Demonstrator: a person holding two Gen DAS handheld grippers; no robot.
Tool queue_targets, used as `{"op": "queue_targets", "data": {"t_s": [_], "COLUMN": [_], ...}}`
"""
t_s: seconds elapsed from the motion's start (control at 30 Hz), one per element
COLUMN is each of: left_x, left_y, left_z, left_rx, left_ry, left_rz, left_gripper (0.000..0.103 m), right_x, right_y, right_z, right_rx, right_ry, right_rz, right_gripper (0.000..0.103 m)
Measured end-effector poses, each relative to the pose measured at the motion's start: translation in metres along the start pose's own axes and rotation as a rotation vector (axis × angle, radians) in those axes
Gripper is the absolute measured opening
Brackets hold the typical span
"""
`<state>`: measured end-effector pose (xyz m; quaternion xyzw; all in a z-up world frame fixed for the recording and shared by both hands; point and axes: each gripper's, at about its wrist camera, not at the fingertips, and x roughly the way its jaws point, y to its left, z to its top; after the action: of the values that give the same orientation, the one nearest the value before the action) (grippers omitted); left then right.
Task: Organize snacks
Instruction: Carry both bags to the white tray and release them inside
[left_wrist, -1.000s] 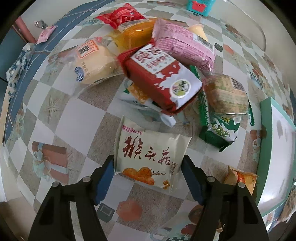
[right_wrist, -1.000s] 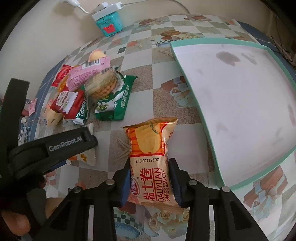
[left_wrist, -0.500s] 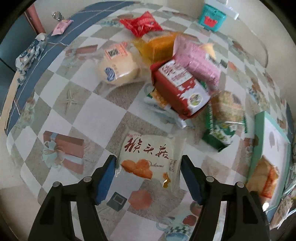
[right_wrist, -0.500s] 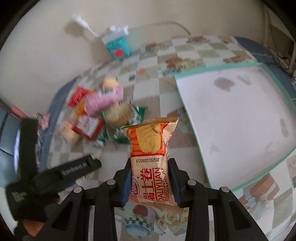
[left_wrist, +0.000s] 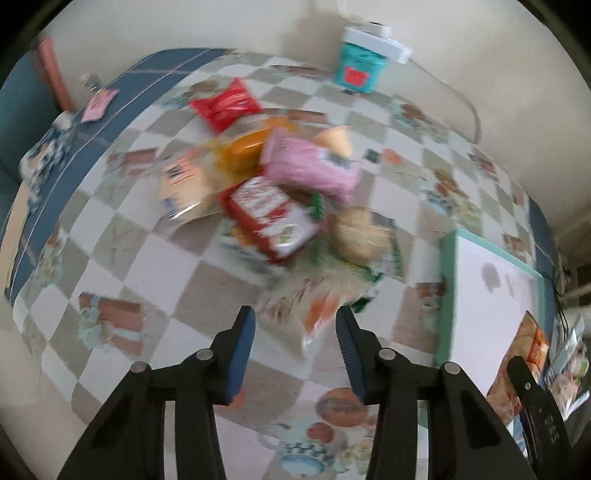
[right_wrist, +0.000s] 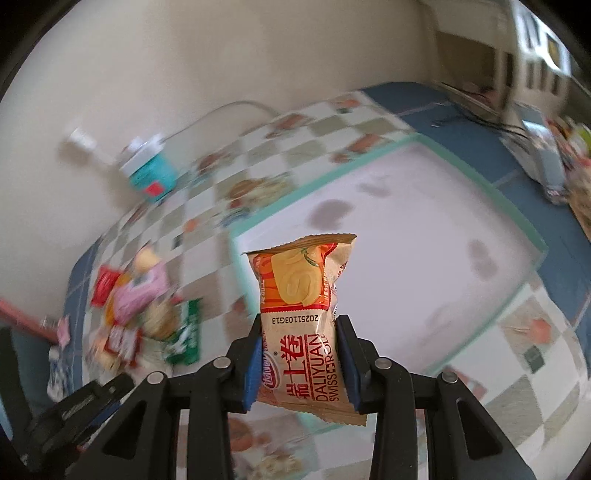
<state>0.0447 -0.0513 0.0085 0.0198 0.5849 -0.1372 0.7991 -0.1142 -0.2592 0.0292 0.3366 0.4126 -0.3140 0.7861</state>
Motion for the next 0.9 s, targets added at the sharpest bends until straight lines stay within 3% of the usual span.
{"op": "queue_targets", "data": {"t_s": [0.2,0.23,0.3,0.4,0.63,0.73,0.9], "left_x": [0.018,0.021,0.026,0.031,0.056,0.059,0.061], "left_y": [-0.01,-0.01,-0.007,-0.007,-0.015,-0.015,-0.021], "left_z": [-0.001,0.0,0.0,-0.002,-0.018,-0.019,-0.024], "left_rx": [0.054,0.056,0.069,0.147,0.357,0.35,0.384], "left_ry": [0.04,0.042,0.042,0.052,0.085,0.1,0.088], "left_rz": [-0.011,-0.009,0.009,0.022,0.159,0.126,0.135], "left_gripper": [0.047,0.05,0.067,0.077,0.08,0.08,0.08], "right_x": [0.013,0.015,0.016,0.019,0.024,0.024,0.026], "right_y": [-0.03,-0.031,-0.036,-0.039,-0.044,-0.044,-0.044], "right_z": [0.005,0.005,0.005,0.005,0.006,0.006,0.005], "right_rx": [0.09,0.098,0.105,0.112,0.126,0.123,0.126], "right_ry": [0.038,0.042,0.044,0.055,0.073,0.074,0.08], "right_rz": [-0.027,-0.028,-0.037,-0.052,-0.056,-0.053,-0.051], "right_gripper": [0.039,0.039,0.039,0.039,0.039,0.039,0.039]}}
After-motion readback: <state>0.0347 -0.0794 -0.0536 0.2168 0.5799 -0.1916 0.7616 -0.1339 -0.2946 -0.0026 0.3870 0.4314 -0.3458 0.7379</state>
